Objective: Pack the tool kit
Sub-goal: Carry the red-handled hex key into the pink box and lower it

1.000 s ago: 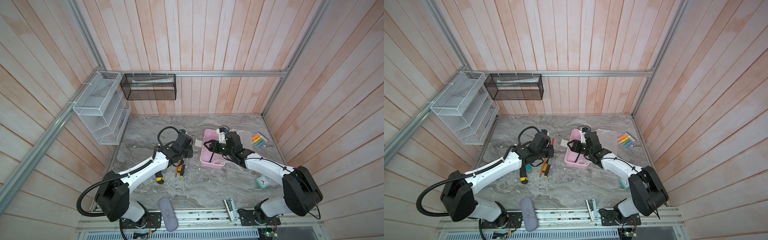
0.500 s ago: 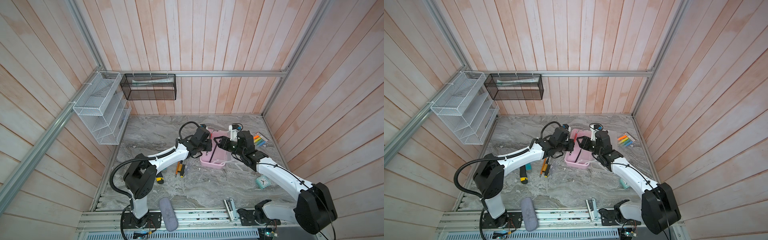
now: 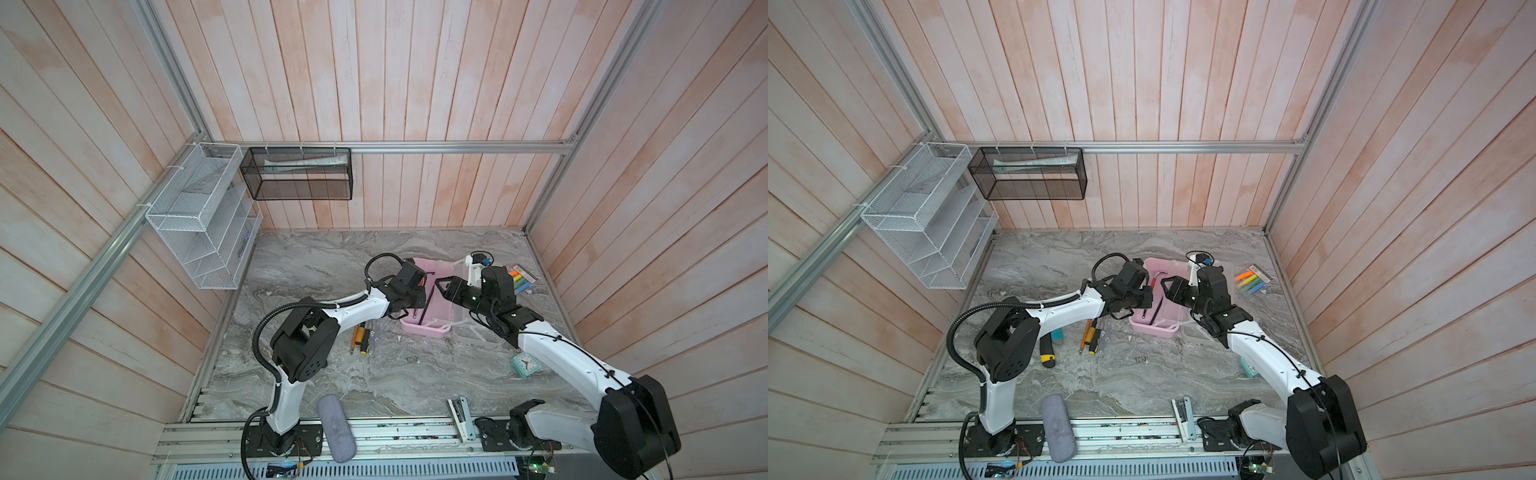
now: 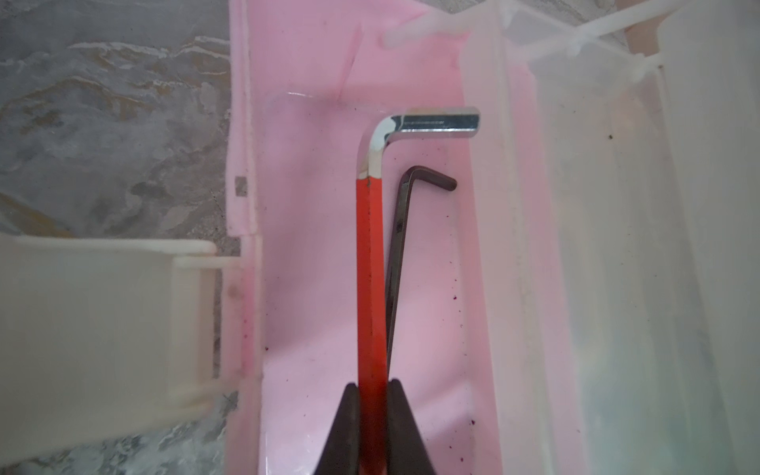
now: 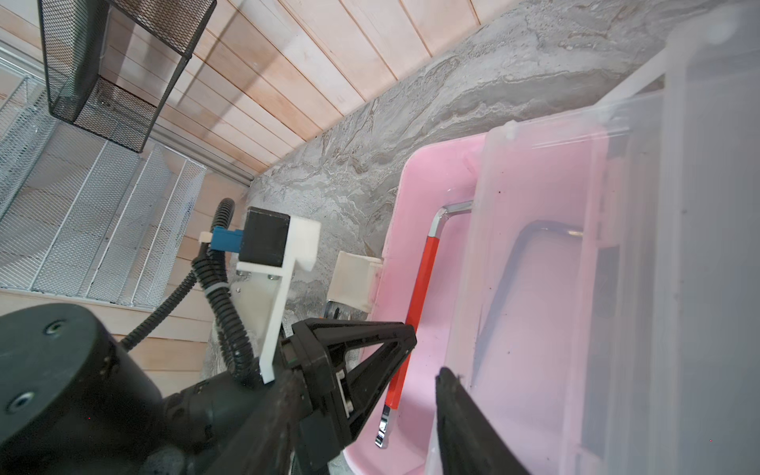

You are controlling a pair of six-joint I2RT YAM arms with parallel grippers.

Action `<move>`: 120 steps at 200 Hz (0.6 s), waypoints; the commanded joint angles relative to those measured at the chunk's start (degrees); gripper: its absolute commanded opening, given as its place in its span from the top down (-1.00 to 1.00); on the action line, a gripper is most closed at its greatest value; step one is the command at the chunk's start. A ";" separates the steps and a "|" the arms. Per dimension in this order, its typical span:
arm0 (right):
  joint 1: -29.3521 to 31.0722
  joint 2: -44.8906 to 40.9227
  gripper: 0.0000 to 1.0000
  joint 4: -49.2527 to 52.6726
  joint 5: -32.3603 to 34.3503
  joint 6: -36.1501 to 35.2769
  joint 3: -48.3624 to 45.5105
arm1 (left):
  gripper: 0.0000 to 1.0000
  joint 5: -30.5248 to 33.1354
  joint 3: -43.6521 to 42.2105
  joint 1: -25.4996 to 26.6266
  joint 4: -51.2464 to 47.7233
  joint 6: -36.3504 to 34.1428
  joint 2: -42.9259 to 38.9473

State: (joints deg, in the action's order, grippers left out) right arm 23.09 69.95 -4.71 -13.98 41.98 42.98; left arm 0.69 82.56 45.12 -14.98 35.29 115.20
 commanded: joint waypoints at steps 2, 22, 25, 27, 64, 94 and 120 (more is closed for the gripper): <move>-0.38 -0.54 -0.06 -0.29 0.10 -0.49 -1.12 | 1.00 -0.42 -2.04 -0.04 4.17 1.80 0.37; -0.41 -0.19 -0.06 -0.44 -0.18 -0.40 -1.24 | 1.00 -0.10 -3.12 -0.08 4.22 2.49 0.15; -0.42 -0.17 -0.06 -0.39 -0.20 -0.40 -1.31 | 1.00 -0.08 -3.50 0.05 4.40 2.57 0.01; -0.42 -0.17 -0.06 -0.39 -0.13 -0.40 -1.32 | 1.00 -0.05 -3.71 0.05 4.62 2.65 -0.09; -0.37 0.10 -0.06 -0.34 -0.71 -0.65 -1.33 | 1.00 -1.07 -8.35 0.29 6.70 5.73 -2.49; -0.41 0.27 -0.06 -0.31 -0.69 -0.76 -1.43 | 1.00 -0.21 -11.87 1.05 7.23 8.00 -5.31; -0.36 1.01 -0.06 -0.55 -0.67 -0.84 -1.33 | 1.00 0.21 -13.31 1.37 6.74 9.31 -6.77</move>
State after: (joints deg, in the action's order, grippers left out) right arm 23.03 70.08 -4.75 -14.04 41.95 42.02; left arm 0.03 70.91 45.82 -7.94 42.33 110.85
